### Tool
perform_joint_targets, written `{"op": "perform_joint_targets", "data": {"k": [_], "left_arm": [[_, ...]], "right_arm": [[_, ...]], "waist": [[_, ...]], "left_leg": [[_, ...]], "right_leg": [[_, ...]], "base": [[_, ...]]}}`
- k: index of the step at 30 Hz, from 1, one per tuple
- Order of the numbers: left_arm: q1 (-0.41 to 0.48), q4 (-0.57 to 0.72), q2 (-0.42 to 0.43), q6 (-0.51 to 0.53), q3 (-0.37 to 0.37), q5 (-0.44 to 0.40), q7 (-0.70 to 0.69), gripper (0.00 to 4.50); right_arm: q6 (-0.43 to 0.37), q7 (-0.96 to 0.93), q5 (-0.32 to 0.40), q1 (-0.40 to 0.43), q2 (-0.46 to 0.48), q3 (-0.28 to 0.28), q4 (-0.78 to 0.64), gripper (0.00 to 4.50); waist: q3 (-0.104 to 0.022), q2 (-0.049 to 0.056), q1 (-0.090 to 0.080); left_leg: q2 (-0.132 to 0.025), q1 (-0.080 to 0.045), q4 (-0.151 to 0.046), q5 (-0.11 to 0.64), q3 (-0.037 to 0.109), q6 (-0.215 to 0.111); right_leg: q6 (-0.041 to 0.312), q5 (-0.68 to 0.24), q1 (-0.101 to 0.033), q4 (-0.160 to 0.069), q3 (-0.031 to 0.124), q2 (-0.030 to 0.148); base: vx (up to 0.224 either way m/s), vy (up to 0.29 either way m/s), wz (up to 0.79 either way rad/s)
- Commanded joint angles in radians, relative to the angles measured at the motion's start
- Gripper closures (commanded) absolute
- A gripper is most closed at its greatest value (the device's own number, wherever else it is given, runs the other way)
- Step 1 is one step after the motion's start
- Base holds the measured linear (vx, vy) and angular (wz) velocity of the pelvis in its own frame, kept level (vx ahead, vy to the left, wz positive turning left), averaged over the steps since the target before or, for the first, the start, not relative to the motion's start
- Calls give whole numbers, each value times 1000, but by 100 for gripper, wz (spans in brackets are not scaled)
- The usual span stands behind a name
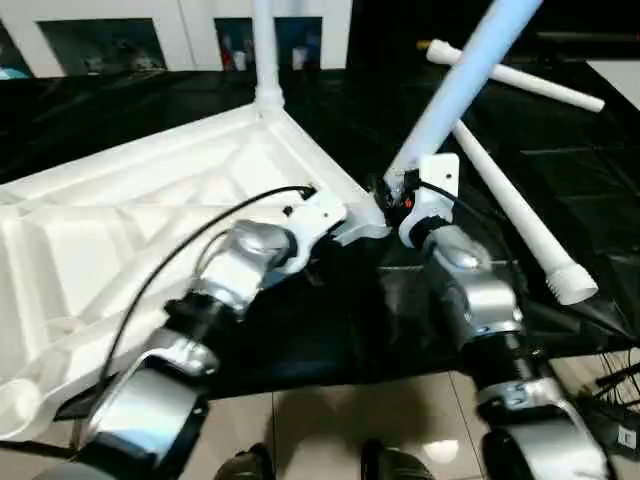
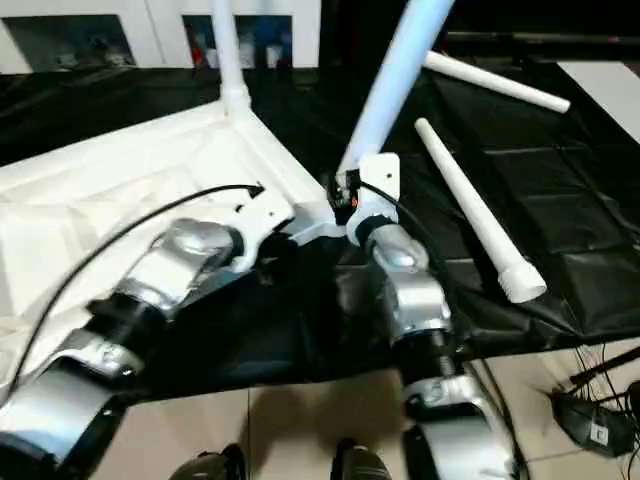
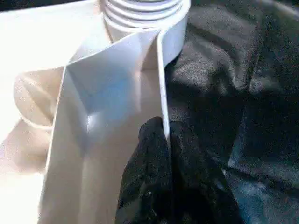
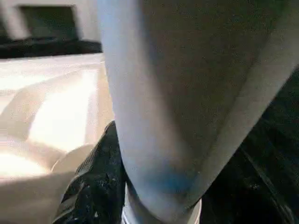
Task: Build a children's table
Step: Rotate leg to tighten
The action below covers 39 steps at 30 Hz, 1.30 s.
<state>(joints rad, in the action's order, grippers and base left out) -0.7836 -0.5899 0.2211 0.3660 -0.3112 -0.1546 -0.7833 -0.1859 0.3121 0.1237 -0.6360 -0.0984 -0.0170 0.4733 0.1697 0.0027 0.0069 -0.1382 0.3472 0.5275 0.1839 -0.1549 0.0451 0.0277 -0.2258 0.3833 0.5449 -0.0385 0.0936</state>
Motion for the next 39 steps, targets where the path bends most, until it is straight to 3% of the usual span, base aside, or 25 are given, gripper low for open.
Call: {"op": "perform_joint_targets", "data": {"k": [1, 2, 3, 4, 6, 8, 9, 10, 11, 12, 13, 15, 16, 18, 20, 22, 26, 30, 34, 39], "left_arm": [[34, 36, 27, -54, -46, -3, -95, 450], [37, 41, 34, -58, -47, -3, -106, 450], [42, 51, 50, -66, -50, -1, -126, 450], [56, 79, 79, -72, -52, 15, -177, 450], [74, 113, 109, -95, -51, 41, -236, 450], [96, 154, 145, -110, -50, 69, -301, 450], [114, 190, 180, -114, -49, 93, -359, 450], [114, 190, 180, -114, -49, 93, -359, 450], [132, 231, 221, -111, -50, 120, -422, 450], [133, 232, 222, -111, -50, 121, -424, 450], [139, 249, 242, -108, -52, 136, -458, 450], [144, 261, 255, -108, -53, 145, -482, 450], [149, 274, 268, -101, -54, 154, -506, 450], [159, 297, 296, -82, -55, 172, -561, 450], [165, 311, 318, -74, -61, 180, -592, 450], [167, 311, 326, -80, -61, 177, -592, 450], [164, 304, 325, -87, -57, 173, -578, 450], [161, 295, 320, -95, -53, 166, -553, 450], [158, 285, 314, -104, -53, 156, -531, 450], [149, 269, 315, -116, -55, 148, -503, 450]], "right_arm": [[-165, 118, -7, 75, -33, -78, 100, 266], [-171, 136, -6, 75, -43, -82, 94, 266], [-183, 173, -2, 74, -63, -90, 82, 266], [-196, 250, 1, 76, -107, -110, 61, 266], [-217, 326, 14, 77, -150, -123, 43, 266], [-236, 419, 27, 79, -200, -140, 27, 266], [-246, 515, 33, 78, -251, -162, 18, 266], [-246, 515, 33, 78, -251, -162, 18, 266], [-249, 627, 38, 73, -306, -185, 22, 266], [-249, 630, 39, 72, -307, -186, 22, 266], [-241, 677, 37, 63, -327, -196, 33, 266], [-238, 708, 35, 56, -340, -202, 39, 266], [-240, 739, 38, 47, -351, -204, 48, 266], [-239, 802, 32, 31, -376, -223, 68, 266], [-234, 854, 26, 26, -399, -251, 69, 266], [-229, 875, 18, 26, -413, -272, 69, 266], [-225, 893, 9, 24, -420, -296, 63, 266], [-208, 893, -12, 19, -416, -306, 79, 266], [-174, 886, -40, 27, -413, -318, 93, 266], [-100, 857, -46, 55, -406, -328, 84, 266]], "waist": [[-33, 2, 8], [-35, 1, 8], [-41, 2, 11], [-43, 0, 11], [-45, -1, 9], [-53, 0, 9], [-61, -8, 8], [-66, -2, 9], [-79, -3, 4], [-86, -3, 4], [-89, -4, 4], [-91, -3, 6], [-93, -1, 9], [-94, -2, 11], [-87, -3, 14], [-80, 1, 21], [-76, -3, 27], [-79, -4, 26], [-87, -8, 26], [-86, -8, 27]], "left_leg": [[-87, 0, -89, 383, 35, -33], [-88, 1, -87, 360, 32, -35], [-91, -3, -83, 310, 26, -42], [-91, -2, -79, 265, 17, -66], [-90, -2, -77, 261, 11, -73], [-92, -1, -68, 207, 3, -86], [-91, 2, -59, 150, -4, -104], [-89, -2, -47, 84, -8, -129], [-80, 8, -31, -40, -10, -163], [-77, 7, -24, -92, -11, -184], [-73, 10, -11, -181, -12, -236], [-75, 9, -7, -198, -13, -252], [-83, 4, -7, -194, -15, -255], [-86, 7, -8, -168, -14, -243], [-90, 9, -13, -108, -13, -224], [-98, 3, -22, -10, -13, -177], [-98, -4, -33, 100, -15, -90], [-95, -2, -35, 119, -15, -59], [-90, 4, -26, 35, -16, -90], [-92, 4, -26, 62, -15, -96]], "right_leg": [[142, -426, -16, -73, 51, 83], [144, -402, -17, -72, 53, 82], [160, -312, -16, -66, 53, 78], [196, -228, -16, -57, 50, 71], [205, -238, -16, -58, 49, 68], [228, -171, -19, -48, 48, 69], [245, -90, -23, -38, 48, 64], [275, 23, -22, -22, 48, 61], [305, 221, -34, 3, 46, 54], [319, 318, -36, 14, 45, 50], [338, 509, -39, 34, 44, 47], [340, 556, -39, 38, 42, 45], [345, 548, -36, 39, 38, 42], [348, 486, -40, 38, 35, 42], [344, 371, -39, 29, 33, 44], [335, 172, -34, 13, 35, 48], [307, -30, -27, -4, 42, 51], [291, -40, -27, -5, 45, 49], [300, 102, -32, 8, 44, 47], [299, 58, -31, 4, 43, 49]], "base": [[0, 0, 0], [0, 0, 0], [56, -43, 3], [61, -42, 7], [65, -43, 6], [84, -43, 5], [100, -41, 6], [113, -36, 5], [113, -36, 5], [93, -25, 3], [55, -17, 5], [27, -8, 2], [0, 0, 0], [0, 0, 0], [-51, -3, 1], [-69, 4, 1], [-64, 9, 2], [0, 0, 0], [0, 0, 0], [0, 0, 0]]}}
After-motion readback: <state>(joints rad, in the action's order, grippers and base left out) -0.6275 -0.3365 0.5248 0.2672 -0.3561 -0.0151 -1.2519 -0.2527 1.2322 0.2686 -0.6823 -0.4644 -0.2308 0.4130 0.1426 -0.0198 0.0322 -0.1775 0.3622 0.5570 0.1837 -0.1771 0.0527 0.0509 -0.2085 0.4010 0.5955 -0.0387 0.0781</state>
